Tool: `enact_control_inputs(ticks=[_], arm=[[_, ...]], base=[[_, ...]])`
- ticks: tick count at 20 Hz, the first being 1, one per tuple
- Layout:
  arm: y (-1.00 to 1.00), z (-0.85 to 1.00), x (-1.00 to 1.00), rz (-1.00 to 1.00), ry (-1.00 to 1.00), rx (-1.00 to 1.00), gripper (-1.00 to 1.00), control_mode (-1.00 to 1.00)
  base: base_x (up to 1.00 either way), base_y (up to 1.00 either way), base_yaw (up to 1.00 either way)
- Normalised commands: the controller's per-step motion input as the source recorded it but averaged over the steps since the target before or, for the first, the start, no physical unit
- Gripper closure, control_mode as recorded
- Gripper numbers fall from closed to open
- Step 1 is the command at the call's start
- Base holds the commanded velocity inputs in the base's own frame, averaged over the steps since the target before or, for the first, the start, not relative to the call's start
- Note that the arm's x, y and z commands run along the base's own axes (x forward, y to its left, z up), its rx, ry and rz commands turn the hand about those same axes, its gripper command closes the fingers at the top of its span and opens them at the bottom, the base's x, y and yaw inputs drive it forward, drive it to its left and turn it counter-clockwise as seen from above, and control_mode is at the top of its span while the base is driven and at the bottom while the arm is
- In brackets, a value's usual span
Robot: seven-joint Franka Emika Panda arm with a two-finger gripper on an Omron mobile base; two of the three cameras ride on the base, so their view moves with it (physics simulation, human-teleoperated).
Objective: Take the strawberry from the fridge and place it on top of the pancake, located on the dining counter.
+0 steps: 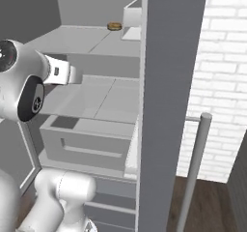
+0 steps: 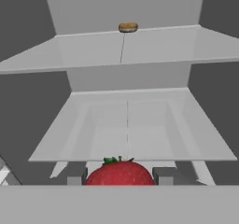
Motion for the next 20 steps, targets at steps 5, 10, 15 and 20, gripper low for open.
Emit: enact_control_inputs(ticks=[5,10,15,20], arm=[[0.0,0.0,0.0,0.0,0.0,0.0,1.0,1.0],[0.0,0.0,0.0,0.0,0.0,0.0,1.0,1.0],[0.0,0.0,0.0,0.0,0.0,0.0,1.0,1.0],[0.0,0.0,0.0,0.0,0.0,0.0,1.0,1.0]], base=[[-1.0,0.01,-0.05],[-1.0,0.17,-0.08],[-0.76,0.51,-0.2],[-0.7,0.6,-0.32]])
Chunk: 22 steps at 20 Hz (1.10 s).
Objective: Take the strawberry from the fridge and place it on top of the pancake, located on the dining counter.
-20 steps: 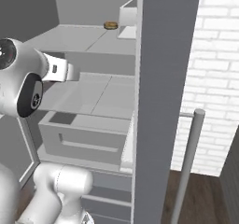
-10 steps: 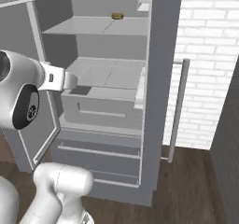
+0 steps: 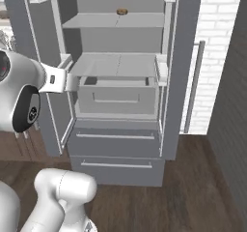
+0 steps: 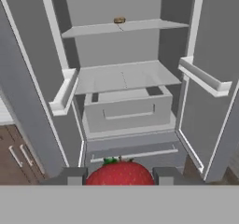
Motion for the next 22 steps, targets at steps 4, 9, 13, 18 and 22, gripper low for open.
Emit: enact_control_inputs(ticks=[4,9,13,18,22], arm=[[0.0,0.0,0.0,0.0,0.0,0.0,1.0,1.0],[0.0,0.0,0.0,0.0,0.0,0.0,1.0,1.0],[0.0,0.0,0.0,0.0,0.0,0.0,1.0,1.0],[0.0,0.0,0.0,0.0,0.0,0.0,1.0,1.0],[0.0,0.0,0.0,0.0,0.0,0.0,1.0,1.0]], base=[[-1.0,0.56,-0.02],[-1.0,0.57,0.16],[-0.76,0.71,0.33],[-0.43,0.88,0.42],[-0.24,0.87,0.44]])
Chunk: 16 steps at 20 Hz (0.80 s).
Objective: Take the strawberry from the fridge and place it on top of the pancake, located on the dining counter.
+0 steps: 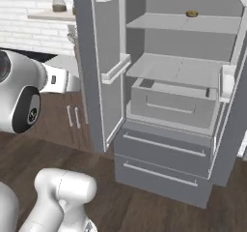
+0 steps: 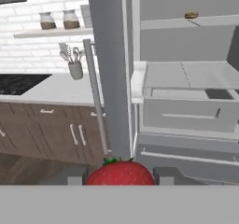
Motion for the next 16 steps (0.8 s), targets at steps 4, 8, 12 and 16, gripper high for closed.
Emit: enact_control_inputs(ticks=[4,8,12,16], arm=[[0.0,0.0,0.0,0.0,0.0,0.0,1.0,1.0],[0.0,0.0,0.0,0.0,0.0,0.0,1.0,1.0],[0.0,0.0,0.0,0.0,0.0,0.0,1.0,1.0],[0.0,0.0,0.0,0.0,0.0,0.0,1.0,1.0]], base=[[-0.12,0.85,0.46],[-0.01,0.85,0.5],[0.08,0.63,0.63],[0.27,0.36,0.7]])
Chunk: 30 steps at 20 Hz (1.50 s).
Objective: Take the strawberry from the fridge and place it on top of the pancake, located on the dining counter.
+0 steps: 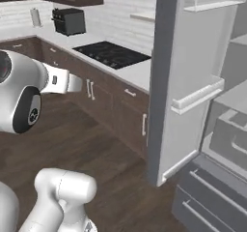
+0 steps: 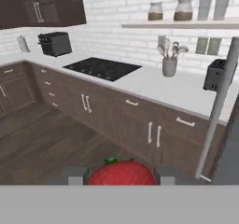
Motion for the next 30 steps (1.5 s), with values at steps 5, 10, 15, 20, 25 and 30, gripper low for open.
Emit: enact_control_inputs(ticks=[5,10,15,20,25,30], arm=[[0.0,0.0,0.0,0.0,0.0,0.0,1.0,1.0],[0.0,0.0,0.0,0.0,0.0,0.0,1.0,1.0],[0.0,0.0,0.0,0.0,0.0,0.0,1.0,1.0],[0.0,0.0,0.0,0.0,0.0,0.0,1.0,1.0],[0.0,0.0,0.0,0.0,0.0,0.0,1.0,1.0],[0.0,0.0,0.0,0.0,0.0,0.0,1.0,1.0]], base=[[0.32,0.18,0.75],[0.31,-0.14,0.71],[-0.35,-0.59,0.62],[-0.96,-0.53,0.57],[-1.0,-0.16,0.44],[-1.0,0.07,0.29]])
